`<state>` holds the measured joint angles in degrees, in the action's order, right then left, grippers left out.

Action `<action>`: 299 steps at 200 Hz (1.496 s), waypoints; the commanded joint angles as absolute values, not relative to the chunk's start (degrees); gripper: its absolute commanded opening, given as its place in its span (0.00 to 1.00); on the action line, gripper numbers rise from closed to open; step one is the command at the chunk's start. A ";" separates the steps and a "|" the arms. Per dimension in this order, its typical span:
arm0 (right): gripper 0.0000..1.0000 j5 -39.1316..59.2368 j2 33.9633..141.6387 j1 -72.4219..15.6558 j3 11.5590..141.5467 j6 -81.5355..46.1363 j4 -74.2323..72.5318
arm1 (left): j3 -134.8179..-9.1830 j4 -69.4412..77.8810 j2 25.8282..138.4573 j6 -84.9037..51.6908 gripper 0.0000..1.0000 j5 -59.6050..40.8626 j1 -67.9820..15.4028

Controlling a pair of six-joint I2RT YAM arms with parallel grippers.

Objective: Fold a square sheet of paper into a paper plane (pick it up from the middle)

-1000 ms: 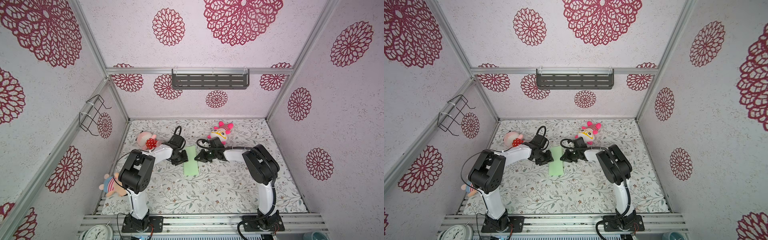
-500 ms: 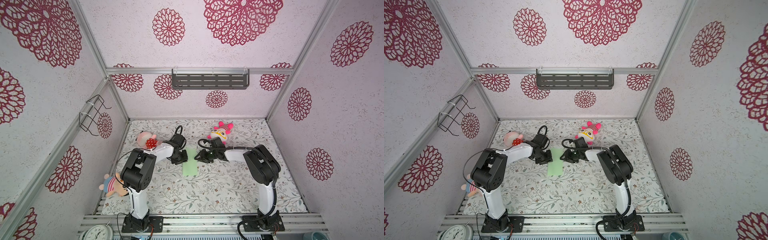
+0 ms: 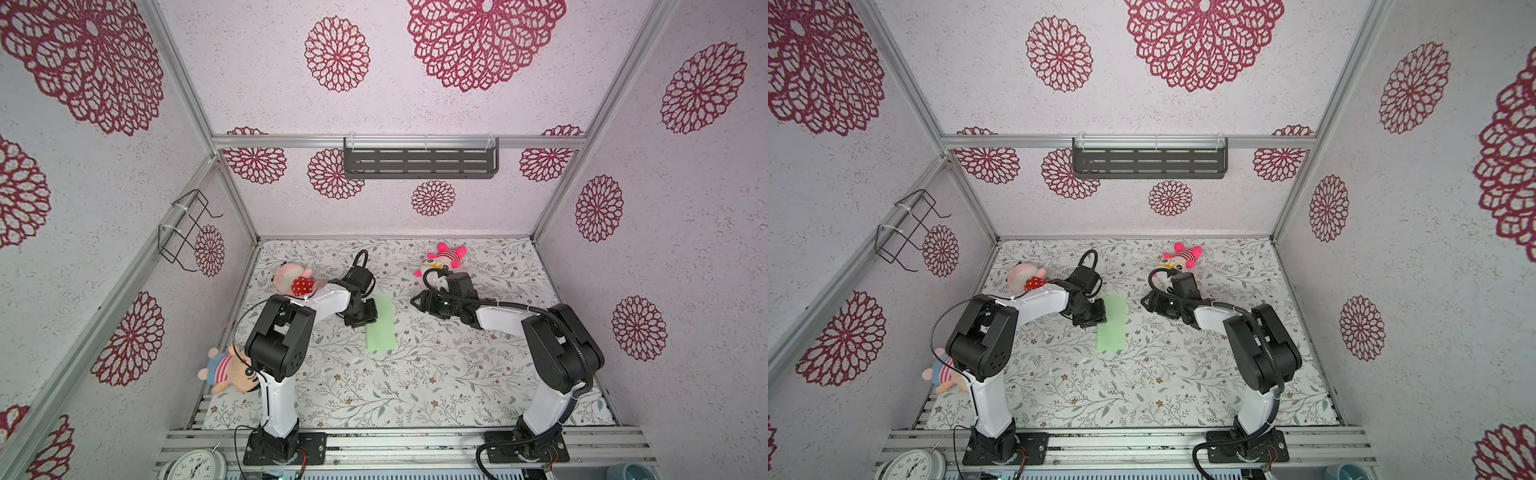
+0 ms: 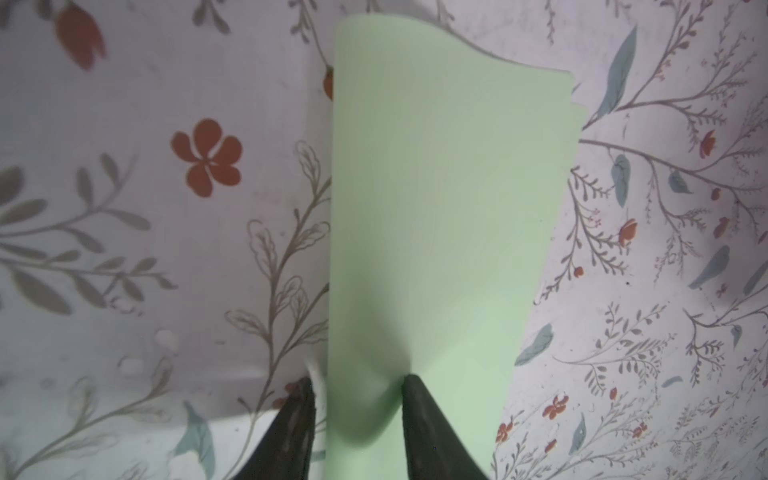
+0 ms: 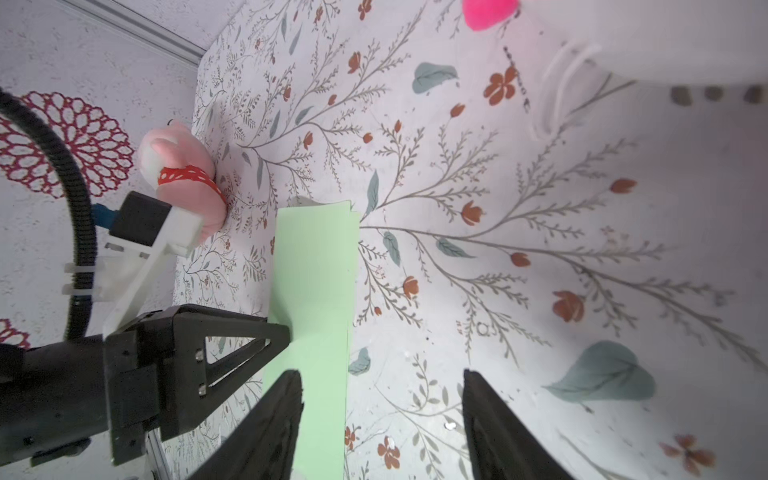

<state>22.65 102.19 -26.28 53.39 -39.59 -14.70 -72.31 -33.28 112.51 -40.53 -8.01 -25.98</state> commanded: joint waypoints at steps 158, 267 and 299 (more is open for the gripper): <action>0.56 28.34 106.21 -27.80 54.06 -42.36 -22.41 | -69.39 -39.14 120.63 -31.77 0.31 -7.55 -27.29; 0.53 29.62 108.47 -29.08 55.99 -42.80 -21.12 | -69.52 -40.58 120.94 -29.79 0.33 -6.15 -27.08; 0.53 29.70 108.68 -29.20 56.21 -42.67 -20.86 | -69.43 -40.94 121.19 -29.22 0.34 -5.83 -27.15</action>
<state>28.80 108.33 -28.82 54.52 -42.11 -20.69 -73.78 -34.65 114.02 -30.37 -8.43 -26.63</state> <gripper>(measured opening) 0.532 0.337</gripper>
